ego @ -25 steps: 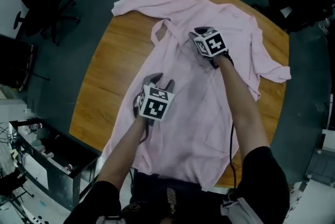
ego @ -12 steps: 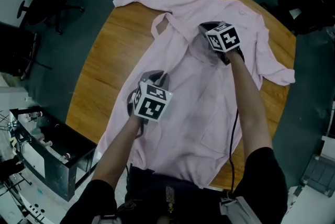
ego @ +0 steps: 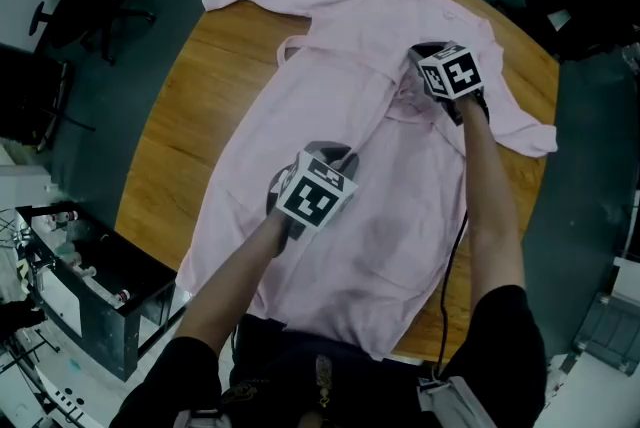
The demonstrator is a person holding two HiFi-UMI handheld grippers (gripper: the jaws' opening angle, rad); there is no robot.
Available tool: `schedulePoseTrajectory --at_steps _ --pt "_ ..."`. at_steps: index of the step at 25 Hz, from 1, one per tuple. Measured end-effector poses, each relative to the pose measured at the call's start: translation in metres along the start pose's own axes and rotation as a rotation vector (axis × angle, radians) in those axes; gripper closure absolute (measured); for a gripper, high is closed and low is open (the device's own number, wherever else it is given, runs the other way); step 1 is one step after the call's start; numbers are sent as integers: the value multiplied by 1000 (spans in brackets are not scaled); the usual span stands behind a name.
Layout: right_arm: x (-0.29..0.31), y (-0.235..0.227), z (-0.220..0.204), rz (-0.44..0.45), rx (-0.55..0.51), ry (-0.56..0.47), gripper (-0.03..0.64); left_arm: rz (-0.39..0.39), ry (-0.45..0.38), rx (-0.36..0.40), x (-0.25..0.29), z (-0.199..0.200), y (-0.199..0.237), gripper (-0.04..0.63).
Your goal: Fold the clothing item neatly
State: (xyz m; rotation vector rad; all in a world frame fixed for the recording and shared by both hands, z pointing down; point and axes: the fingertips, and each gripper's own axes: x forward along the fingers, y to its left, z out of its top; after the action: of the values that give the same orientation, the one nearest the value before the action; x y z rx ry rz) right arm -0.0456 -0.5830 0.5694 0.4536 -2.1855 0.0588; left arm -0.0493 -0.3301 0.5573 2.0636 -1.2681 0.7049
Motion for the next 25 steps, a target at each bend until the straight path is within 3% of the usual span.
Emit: schedulePoseTrajectory --at_steps 5,13,19,25 --pt "18 -22 -31 -103 34 44 601 -30 34 -17 3 -19 -13 492" --pt "-32 -13 -8 -221 43 -73 580 70 24 -48 -62 -52 6 482" --pt "-105 68 16 -178 -3 -159 580 130 19 -40 -125 -103 22 482" --pt "-155 179 9 -139 8 -173 580 153 -11 -34 -185 -144 31 482"
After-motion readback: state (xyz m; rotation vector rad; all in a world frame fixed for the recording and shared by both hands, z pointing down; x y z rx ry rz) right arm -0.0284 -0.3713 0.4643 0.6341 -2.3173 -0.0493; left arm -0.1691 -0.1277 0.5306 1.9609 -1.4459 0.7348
